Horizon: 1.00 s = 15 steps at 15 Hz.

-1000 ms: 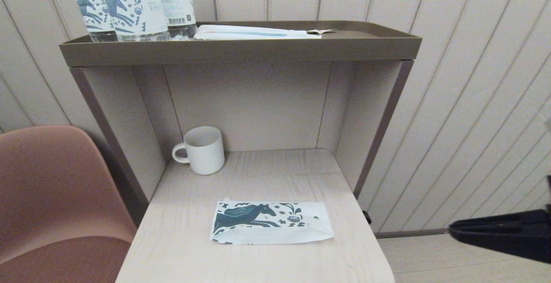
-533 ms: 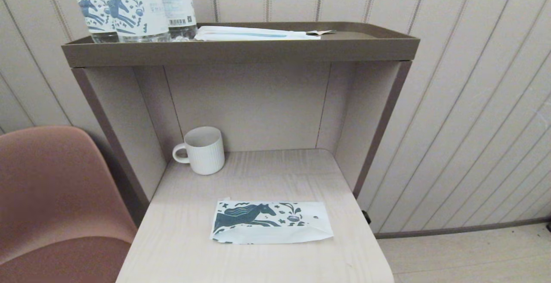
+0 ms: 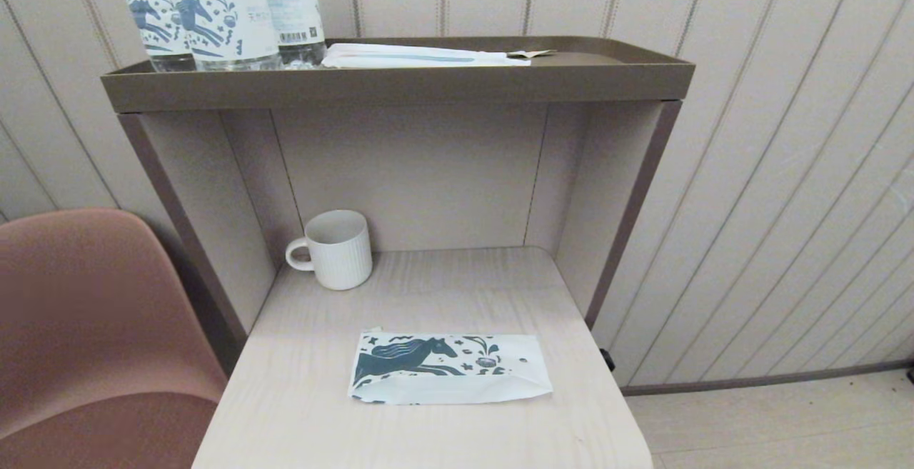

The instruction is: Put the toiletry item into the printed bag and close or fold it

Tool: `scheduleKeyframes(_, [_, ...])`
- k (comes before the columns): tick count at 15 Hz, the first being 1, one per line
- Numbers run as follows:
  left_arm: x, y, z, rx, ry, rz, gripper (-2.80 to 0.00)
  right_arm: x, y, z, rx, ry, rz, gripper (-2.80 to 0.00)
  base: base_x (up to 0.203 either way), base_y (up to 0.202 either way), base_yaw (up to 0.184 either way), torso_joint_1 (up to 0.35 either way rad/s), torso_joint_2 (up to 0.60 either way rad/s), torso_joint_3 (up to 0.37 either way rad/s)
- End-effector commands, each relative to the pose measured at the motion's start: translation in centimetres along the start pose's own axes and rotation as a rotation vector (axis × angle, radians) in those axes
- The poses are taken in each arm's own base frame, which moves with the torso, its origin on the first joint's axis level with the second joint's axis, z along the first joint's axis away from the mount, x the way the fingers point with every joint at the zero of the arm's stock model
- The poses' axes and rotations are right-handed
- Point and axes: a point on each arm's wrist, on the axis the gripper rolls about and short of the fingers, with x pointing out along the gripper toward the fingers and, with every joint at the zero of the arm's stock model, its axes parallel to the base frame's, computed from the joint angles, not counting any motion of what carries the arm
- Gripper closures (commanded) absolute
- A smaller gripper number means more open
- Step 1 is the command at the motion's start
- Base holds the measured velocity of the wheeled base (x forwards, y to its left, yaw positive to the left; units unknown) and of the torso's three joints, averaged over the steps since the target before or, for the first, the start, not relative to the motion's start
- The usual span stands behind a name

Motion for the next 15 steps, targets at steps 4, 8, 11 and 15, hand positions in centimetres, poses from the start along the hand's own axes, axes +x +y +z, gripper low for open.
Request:
scheduleKeyframes(4, [3.4, -0.4, -5.8, 0.039, 0.012, -0.016, 0.00, 1.1, 0.9, -3.5, -0.008, -0.091, 0.015, 0.00, 0.000, 0.000, 0.000, 0.000, 0.00, 0.000])
scheduleKeyframes(8, [4.7, -0.7, -8.3, 0.122, -0.123, -0.071, 0.00, 0.7, 1.3, -5.2, 0.023, -0.205, 0.078, 0.00, 0.000, 0.000, 0.000, 0.000, 0.00, 0.000])
scheduleKeyframes(11, [5.0, -0.5, -8.4, 0.020, -0.141, -0.014, 0.00, 1.0, 1.3, -5.4, 0.061, -0.209, 0.055, 0.00, 0.000, 0.000, 0.000, 0.000, 0.00, 0.000])
scheduleKeyframes(15, [5.5, -0.6, -8.3, 0.129, -0.211, -0.038, 0.00, 1.7, 1.4, -5.4, 0.001, -0.293, 0.072, 0.00, 0.000, 0.000, 0.000, 0.000, 0.00, 0.000])
